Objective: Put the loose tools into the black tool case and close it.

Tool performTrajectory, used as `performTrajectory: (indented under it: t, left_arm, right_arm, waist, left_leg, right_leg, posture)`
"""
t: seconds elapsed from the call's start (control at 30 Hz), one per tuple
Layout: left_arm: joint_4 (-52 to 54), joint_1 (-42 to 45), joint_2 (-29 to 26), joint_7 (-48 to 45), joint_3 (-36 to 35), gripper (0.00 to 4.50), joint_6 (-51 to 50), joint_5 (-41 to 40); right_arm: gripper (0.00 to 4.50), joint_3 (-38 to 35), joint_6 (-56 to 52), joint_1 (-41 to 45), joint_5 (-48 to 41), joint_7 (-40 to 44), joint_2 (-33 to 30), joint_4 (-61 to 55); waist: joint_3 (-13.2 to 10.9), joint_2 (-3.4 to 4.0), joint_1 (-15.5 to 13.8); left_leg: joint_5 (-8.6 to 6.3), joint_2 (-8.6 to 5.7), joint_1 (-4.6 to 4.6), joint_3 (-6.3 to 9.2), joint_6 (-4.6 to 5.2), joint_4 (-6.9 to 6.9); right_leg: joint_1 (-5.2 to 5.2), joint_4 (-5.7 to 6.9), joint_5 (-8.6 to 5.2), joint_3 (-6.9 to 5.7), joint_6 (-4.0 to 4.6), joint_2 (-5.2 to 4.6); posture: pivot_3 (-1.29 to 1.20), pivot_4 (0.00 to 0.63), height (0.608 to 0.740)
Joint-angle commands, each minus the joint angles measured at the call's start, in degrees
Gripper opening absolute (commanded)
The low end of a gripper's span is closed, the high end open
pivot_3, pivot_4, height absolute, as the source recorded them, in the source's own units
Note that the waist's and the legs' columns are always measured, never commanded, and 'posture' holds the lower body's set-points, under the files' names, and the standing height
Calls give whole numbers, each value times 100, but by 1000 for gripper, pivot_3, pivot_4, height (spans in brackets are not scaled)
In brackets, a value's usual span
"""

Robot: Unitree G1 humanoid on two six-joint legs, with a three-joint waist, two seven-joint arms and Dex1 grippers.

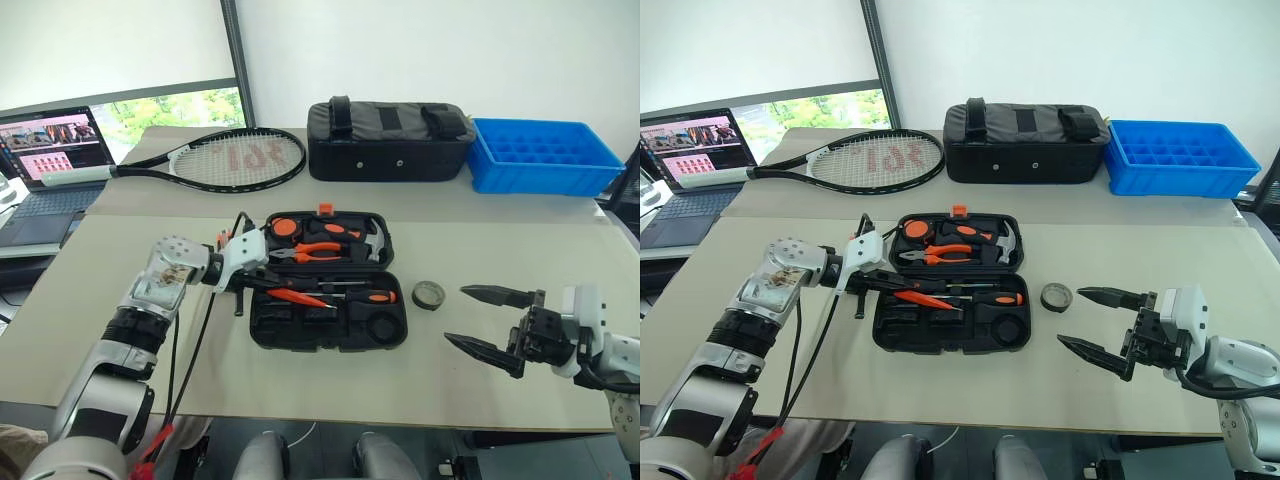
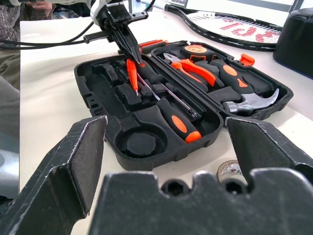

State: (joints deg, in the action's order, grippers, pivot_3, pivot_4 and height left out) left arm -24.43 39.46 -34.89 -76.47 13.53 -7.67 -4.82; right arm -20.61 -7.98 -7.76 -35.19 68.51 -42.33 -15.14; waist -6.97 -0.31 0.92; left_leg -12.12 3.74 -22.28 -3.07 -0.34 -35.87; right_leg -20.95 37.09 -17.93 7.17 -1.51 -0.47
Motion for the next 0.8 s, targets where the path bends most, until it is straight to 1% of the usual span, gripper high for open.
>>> performTrajectory:
  t: [0.03, 0.13, 0.2, 0.27, 0.33, 0.37, 0.43, 0.53, 0.57, 0.67, 0.8]
  left_arm:
    - [191, -47, -65, -28, -127, 82, -31, -114]
    - [207, -29, -24, 49, -197, 82, 8, -137]
    - [281, -10, 32, 36, -325, 82, -14, -309]
    - [373, -2, 58, -78, -417, 82, -163, -516]
    - [444, -43, 3, -215, -379, 82, -142, -559]
    - [456, -53, 6, -201, -375, 591, -87, -554]
    - [330, 11, 50, -41, -333, 1044, 310, -370]
    - [191, 109, 32, -105, -199, 2300, 531, -215]
    - [132, 148, 6, -213, -117, 2576, 585, -156]
    - [-174, 300, -39, -402, 111, 2576, 833, 106]
    - [-669, 569, 53, -492, 330, 2576, 1165, 383]
  right_arm:
    - [4500, -102, 56, 42, -154, -18, 20, -143]
    - [4500, -88, 58, 69, -146, -11, 18, -125]
    - [4500, -85, 60, 77, -142, -6, 16, -113]
    - [4500, -78, 64, 82, -136, -2, 19, -100]
    - [4500, -70, 70, 86, -131, -1, 27, -94]
    - [4500, -65, 71, 86, -130, -4, 32, -96]
    - [4500, -59, 72, 76, -129, -14, 47, -112]
    - [4500, -71, 76, 46, -124, -21, 62, -136]
    - [4500, -77, 77, 45, -121, -23, 65, -134]
    - [4500, -102, 79, 32, -117, -28, 69, -141]
    - [4500, -134, 84, -1, -120, -45, 74, -161]
  waist:
    - [0, 0, -2]
    - [0, 0, -1]
    - [0, -1, -2]
    - [0, -1, -2]
    - [0, -1, 1]
    - [0, 0, -1]
    - [0, 0, -1]
    - [0, -1, 0]
    - [0, -1, -2]
    - [0, -1, -7]
    - [-2, -3, -8]
  left_leg:
    - [0, 0, 0, 0, 0, 0]
    - [0, 0, 0, 0, 0, 0]
    - [0, 0, 0, 0, 0, 0]
    - [0, 0, -1, 1, 0, 0]
    - [0, 0, -1, 1, 0, 0]
    - [0, 0, -1, 1, 0, 0]
    - [0, 0, 0, 1, 0, 0]
    - [0, 0, 0, 1, 0, 0]
    - [0, 0, 0, 1, 0, 0]
    - [0, -1, -1, 1, 0, 0]
    - [0, -1, -1, 1, 0, 0]
  right_leg:
    - [0, 0, 0, 0, 0, 0]
    - [0, 0, 0, 0, 1, 0]
    - [0, 0, 0, 0, 1, 0]
    - [0, 0, 1, -1, 1, 0]
    - [0, 0, 0, 0, 1, 0]
    - [0, 0, 1, -1, 1, 0]
    - [0, 0, 1, 0, 1, 0]
    - [0, 0, 2, 1, 3, 0]
    - [0, 0, 2, 1, 3, 0]
    - [0, -1, 2, 0, 3, 0]
    - [0, -1, 1, 0, 1, 0]
  posture:
    - [0, 150, 708]
    - [0, 150, 708]
    - [0, 150, 708]
    - [0, 150, 708]
    - [0, 150, 708]
    - [0, 150, 708]
    - [0, 150, 708]
    - [0, 150, 708]
    - [0, 150, 708]
    - [0, 150, 708]
    - [0, 150, 708]
